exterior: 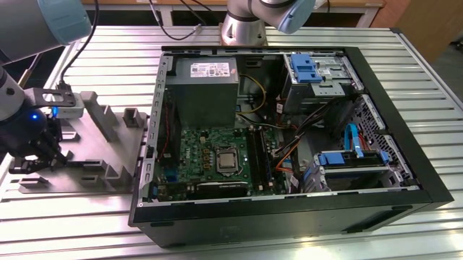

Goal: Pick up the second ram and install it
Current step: 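Pick up the second ram and move it above second insertion slot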

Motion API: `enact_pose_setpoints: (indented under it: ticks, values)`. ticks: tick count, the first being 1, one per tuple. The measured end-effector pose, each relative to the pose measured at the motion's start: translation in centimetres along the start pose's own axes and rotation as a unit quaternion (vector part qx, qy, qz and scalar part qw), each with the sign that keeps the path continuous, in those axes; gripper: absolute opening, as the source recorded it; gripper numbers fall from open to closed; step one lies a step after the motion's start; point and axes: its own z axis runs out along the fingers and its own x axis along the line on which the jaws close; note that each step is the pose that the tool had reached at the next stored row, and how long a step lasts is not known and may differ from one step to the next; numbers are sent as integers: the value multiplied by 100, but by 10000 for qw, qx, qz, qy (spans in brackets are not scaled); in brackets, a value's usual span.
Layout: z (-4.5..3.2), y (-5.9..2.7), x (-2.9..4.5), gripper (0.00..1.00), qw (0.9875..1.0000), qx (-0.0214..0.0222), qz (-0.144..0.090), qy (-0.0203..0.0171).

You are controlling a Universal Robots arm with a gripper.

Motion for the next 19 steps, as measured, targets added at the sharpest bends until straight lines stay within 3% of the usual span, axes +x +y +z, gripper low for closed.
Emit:
enact_pose_setpoints:
  ticks: [19]
  values:
    - [-44,2,-1,11,10000,0,-16,0]
